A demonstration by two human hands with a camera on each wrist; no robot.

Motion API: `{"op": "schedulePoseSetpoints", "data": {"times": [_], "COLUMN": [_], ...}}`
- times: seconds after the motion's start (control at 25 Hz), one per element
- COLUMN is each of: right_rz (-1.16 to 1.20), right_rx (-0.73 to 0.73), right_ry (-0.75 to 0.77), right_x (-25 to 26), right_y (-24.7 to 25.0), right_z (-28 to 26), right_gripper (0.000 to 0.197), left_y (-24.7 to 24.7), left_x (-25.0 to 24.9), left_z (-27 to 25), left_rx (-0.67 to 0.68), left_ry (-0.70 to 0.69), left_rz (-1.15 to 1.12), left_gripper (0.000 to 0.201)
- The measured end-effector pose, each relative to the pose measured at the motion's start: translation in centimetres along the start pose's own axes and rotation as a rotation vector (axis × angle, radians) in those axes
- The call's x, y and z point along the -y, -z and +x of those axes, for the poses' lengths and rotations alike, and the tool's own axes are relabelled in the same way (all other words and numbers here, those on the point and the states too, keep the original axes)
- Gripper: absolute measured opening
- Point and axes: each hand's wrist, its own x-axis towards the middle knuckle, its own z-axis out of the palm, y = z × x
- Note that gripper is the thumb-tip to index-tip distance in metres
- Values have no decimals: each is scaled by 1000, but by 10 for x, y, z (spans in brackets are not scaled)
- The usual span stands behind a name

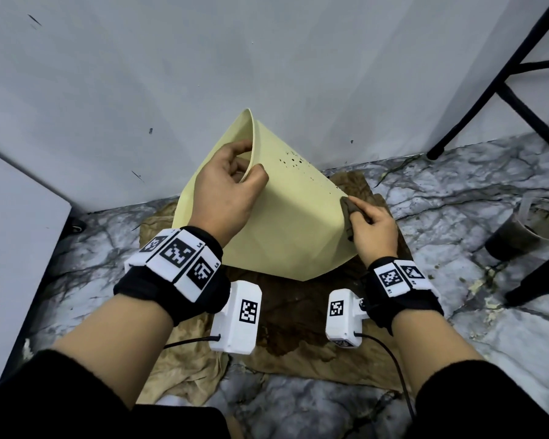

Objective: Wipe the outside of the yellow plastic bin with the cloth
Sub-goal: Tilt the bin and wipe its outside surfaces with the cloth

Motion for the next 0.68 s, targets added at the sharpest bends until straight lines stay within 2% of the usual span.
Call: {"op": "schedulePoseSetpoints", "data": {"times": [0.08, 0.16, 0.32, 0.44, 0.68], "right_rz": [5, 14, 27, 45, 165], "right_rx": [-2, -6, -30, -27, 34], "right_ry": [-7, 4, 8, 29, 222], "right_x": [-4, -6, -4, 9, 66], "right_y": [1, 1, 1, -4, -30], "right_z": [0, -1, -6, -11, -31], "right_gripper": [32, 32, 30, 31, 35], "left_y": [-1, -2, -5, -6, -16], "left_x": [-5, -9, -7, -1, 8], "left_z": [4, 7, 8, 7, -2], "left_rx": [50, 104, 41, -46, -108], "left_ry": [34, 65, 59, 10, -86], "left_rz": [43, 74, 65, 59, 83], "left_gripper": [54, 63, 43, 38, 33]}}
